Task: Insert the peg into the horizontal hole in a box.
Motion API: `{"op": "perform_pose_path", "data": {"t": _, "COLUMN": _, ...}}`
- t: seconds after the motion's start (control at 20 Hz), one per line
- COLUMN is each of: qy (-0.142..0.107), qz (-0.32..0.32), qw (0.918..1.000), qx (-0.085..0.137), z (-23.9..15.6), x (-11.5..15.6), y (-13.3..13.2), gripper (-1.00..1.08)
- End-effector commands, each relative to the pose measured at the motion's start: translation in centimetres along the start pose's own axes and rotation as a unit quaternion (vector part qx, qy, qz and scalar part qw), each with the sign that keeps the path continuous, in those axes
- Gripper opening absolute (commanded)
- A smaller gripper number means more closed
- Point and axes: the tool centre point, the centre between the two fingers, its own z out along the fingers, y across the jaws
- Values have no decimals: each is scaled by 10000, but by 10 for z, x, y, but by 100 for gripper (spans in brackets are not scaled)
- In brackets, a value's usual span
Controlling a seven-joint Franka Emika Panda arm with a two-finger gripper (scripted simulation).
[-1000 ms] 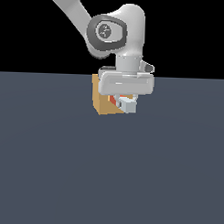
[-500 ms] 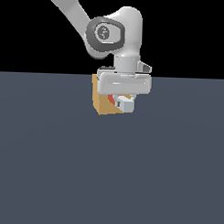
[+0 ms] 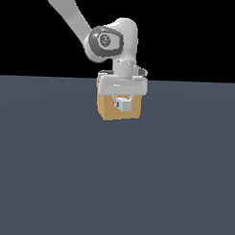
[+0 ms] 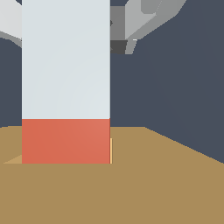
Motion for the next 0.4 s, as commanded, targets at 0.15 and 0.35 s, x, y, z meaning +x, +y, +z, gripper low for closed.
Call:
{"op": "perform_pose_path", "data": {"t": 0.15, "qy": -3, "qz": 11, "qw": 10000, "qx": -19, "z": -2, "x": 19, "y": 2, "gripper": -100}}
{"op": "perform_pose_path", "data": {"t": 0.35, "qy": -3, "qz": 11, "qw": 10000, "qx": -19, "z": -2, "x": 17, "y": 3, "gripper": -100}}
